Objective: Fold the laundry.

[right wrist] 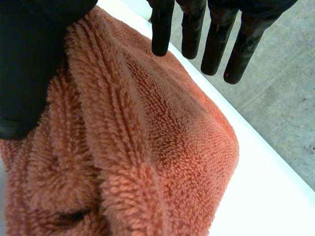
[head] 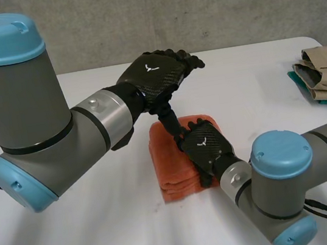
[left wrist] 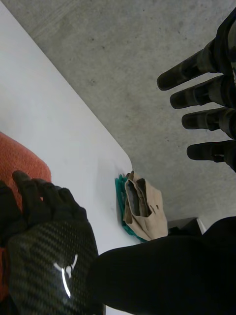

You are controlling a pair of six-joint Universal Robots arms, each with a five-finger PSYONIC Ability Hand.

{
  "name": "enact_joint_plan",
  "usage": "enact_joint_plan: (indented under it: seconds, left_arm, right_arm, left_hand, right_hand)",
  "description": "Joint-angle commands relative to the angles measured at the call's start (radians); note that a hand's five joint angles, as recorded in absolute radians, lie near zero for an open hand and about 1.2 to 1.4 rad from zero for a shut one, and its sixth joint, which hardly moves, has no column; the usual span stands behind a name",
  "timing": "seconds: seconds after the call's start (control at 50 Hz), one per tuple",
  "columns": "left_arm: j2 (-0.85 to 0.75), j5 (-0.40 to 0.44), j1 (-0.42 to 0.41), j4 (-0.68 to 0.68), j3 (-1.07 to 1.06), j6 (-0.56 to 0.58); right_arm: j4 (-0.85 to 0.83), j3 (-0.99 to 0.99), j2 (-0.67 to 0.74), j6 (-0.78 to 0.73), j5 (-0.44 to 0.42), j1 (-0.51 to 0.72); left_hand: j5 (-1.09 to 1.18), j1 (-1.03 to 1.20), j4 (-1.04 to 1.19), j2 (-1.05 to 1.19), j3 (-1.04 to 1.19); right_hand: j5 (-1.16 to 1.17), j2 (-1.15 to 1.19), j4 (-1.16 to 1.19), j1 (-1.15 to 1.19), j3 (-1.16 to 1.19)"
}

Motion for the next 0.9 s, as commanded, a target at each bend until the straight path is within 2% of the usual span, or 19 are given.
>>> enact_joint_plan:
  seconds: [0.02,0.1,0.12,0.16,0.34,0.4,0.5,0.58,0.62,0.72,0.8,0.9]
  left_arm:
    - [0.001,0.001,0.003,0.000,-0.006,-0.028]
    - [0.000,0.000,0.003,0.000,-0.009,-0.028]
    - [0.000,0.000,0.003,0.000,-0.012,-0.028]
    - [0.001,0.000,0.003,0.001,-0.015,-0.028]
    - [0.004,0.000,0.003,0.005,-0.017,-0.028]
    - [0.004,0.000,0.001,0.005,-0.017,-0.028]
    - [0.006,0.000,0.001,0.005,-0.025,-0.031]
    - [0.007,0.000,0.001,0.005,-0.034,-0.031]
    - [0.007,0.000,0.000,0.005,-0.034,-0.031]
    - [0.007,-0.002,0.001,0.005,-0.037,-0.033]
    - [0.007,-0.003,0.000,0.005,-0.040,-0.031]
    - [0.009,-0.005,0.000,0.005,-0.042,-0.033]
  right_arm:
    - [0.012,-0.074,0.065,-0.004,0.002,-0.004]
    - [0.012,-0.092,0.082,-0.004,-0.004,-0.008]
    - [0.012,-0.095,0.081,-0.003,-0.003,-0.017]
    - [0.012,-0.097,0.073,-0.001,0.000,-0.033]
    - [0.030,-0.085,-0.023,-0.018,-0.033,-0.214]
    - [0.059,-0.091,-0.034,-0.056,-0.098,-0.316]
    - [0.143,-0.152,-0.022,-0.203,-0.285,-0.482]
    - [0.170,-0.254,0.018,-0.302,-0.375,-0.536]
    - [0.171,-0.313,0.035,-0.305,-0.397,-0.548]
    - [0.161,-0.524,0.055,-0.227,-0.422,-0.586]
    - [0.151,-0.748,0.108,-0.090,-0.431,-0.619]
    - [0.139,-1.044,0.228,0.055,-0.441,-0.689]
  left_hand:
    - [-0.003,0.025,0.013,0.013,0.006]
    - [0.000,0.028,0.016,0.016,0.009]
    - [0.000,0.028,0.016,0.016,0.009]
    - [0.000,0.028,0.016,0.016,0.009]
    - [0.003,0.031,0.019,0.019,0.012]
    - [0.003,0.031,0.019,0.019,0.012]
    - [0.003,0.031,0.019,0.019,0.012]
    - [0.003,0.031,0.019,0.019,0.012]
    - [0.003,0.031,0.019,0.019,0.012]
    - [0.003,0.031,0.019,0.019,0.012]
    - [0.003,0.031,0.019,0.019,0.012]
    - [0.003,0.031,0.019,0.019,0.012]
  right_hand:
    - [0.208,0.194,0.192,0.239,0.190]
    - [0.583,0.569,0.567,0.614,0.565]
    - [0.892,0.879,0.876,0.923,0.874]
    - [1.096,1.083,1.081,1.128,1.078]
    - [1.097,1.083,1.081,1.128,1.079]
    - [1.097,1.083,1.081,1.128,1.079]
    - [1.097,1.083,1.081,1.128,1.079]
    - [1.097,1.083,1.081,1.128,1.079]
    - [1.097,1.083,1.081,1.128,1.079]
    - [1.097,1.083,1.081,1.128,1.079]
    - [1.097,1.083,1.081,1.128,1.079]
    - [1.097,1.083,1.081,1.128,1.079]
